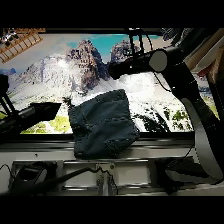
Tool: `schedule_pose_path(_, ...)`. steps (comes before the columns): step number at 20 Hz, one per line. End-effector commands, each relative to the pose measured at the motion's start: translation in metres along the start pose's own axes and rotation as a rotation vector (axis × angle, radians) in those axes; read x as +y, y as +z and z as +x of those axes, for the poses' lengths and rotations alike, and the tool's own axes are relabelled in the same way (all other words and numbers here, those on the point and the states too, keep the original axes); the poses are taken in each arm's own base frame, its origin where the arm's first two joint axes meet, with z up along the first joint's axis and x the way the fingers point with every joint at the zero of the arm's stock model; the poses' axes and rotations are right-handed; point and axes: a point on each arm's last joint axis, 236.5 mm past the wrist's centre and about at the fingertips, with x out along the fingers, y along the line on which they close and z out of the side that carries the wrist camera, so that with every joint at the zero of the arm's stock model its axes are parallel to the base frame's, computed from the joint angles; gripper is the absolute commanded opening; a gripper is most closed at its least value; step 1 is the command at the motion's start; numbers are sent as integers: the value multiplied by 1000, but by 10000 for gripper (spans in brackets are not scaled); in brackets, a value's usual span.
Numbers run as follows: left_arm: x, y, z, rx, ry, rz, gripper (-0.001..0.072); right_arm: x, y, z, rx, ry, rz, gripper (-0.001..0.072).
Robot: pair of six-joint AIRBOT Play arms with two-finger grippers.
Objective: Fold the clothes and pants, and hang the long-sleeved shirts on hangers.
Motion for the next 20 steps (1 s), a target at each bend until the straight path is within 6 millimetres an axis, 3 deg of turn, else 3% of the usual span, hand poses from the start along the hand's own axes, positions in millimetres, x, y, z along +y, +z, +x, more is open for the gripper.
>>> schedule_pose_path(1,0,0,0,0,0,2,376,1,0,0,-1,1,0,703)
schedule_pose_path(10,-5,0,1,1,-24,-19,375,1,0,0,-1,1,0,703)
schedule_pose_path(12,-6,0,1,0,-26,-22,375,0,13,0,-53,-1,1,703)
schedule_pose_path(14,3,0,3,4,8,-3,375,-1,34,-2,-143,-5,1,703)
schedule_pose_path(17,34,-20,11,74,124,-45,379,-2,49,-5,-209,-8,1,703)
schedule_pose_path(18,50,-28,13,92,178,-76,449,-2,49,-5,-210,-9,0,703)
schedule_pose_path(19,66,-38,17,105,235,-108,610,-1,49,-5,-210,-7,3,703)
schedule_pose_path(20,81,-47,22,119,282,-129,688,0,50,-5,-211,-2,7,703)
